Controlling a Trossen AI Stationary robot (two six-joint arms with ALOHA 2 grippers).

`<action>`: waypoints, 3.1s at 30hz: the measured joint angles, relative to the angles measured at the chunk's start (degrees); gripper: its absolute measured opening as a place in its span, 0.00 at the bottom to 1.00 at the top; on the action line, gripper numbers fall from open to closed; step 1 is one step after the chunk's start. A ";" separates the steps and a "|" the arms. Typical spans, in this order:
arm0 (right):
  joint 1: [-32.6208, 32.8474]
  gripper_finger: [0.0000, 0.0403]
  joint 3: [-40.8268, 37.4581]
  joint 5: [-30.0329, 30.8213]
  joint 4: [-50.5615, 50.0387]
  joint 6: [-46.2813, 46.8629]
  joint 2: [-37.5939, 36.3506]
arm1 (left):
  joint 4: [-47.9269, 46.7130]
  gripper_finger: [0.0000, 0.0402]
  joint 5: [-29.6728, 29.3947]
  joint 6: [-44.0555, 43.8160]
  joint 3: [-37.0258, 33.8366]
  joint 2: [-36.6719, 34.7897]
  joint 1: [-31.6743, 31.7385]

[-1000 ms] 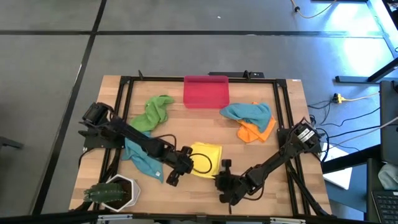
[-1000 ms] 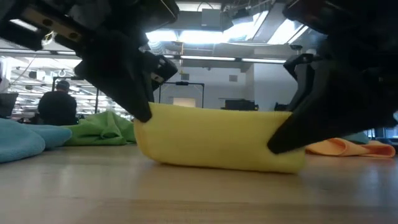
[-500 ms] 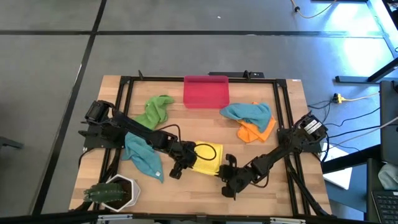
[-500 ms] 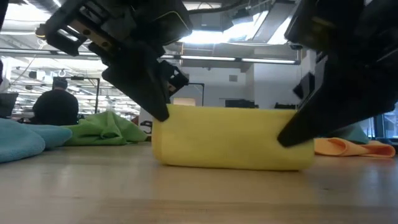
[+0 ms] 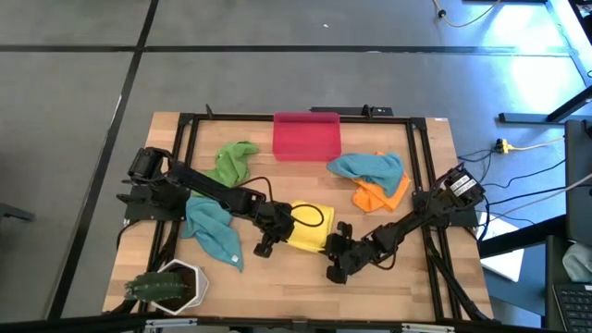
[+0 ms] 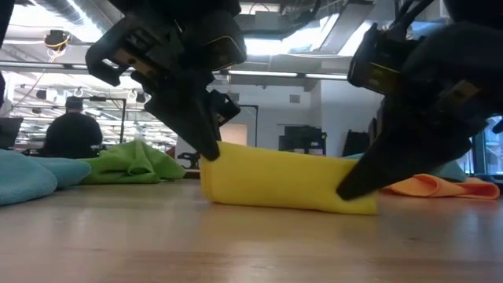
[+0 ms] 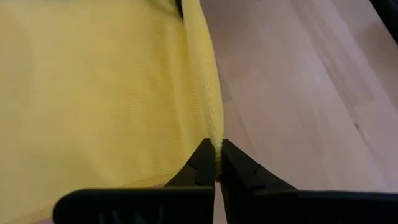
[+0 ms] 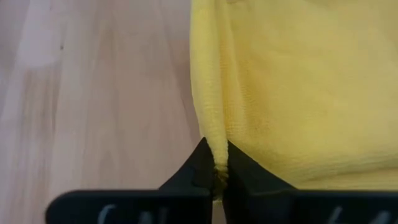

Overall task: Roll microfiber towels into tight, uniform cylinder then place into a basket
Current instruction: Roll the yellow microfiber cloth

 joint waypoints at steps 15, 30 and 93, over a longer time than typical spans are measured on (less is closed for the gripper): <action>3.34 0.02 4.37 -7.24 5.05 -5.13 -0.37 | -0.47 0.00 3.10 -9.27 1.46 0.16 -9.11; 0.48 0.03 5.09 -4.61 -6.07 8.38 -0.46 | -4.09 0.00 -1.13 -7.72 0.94 0.13 -2.62; -1.61 0.02 -16.37 -3.99 31.96 31.96 -0.79 | -2.36 0.23 -19.62 -0.54 6.41 -5.46 -11.04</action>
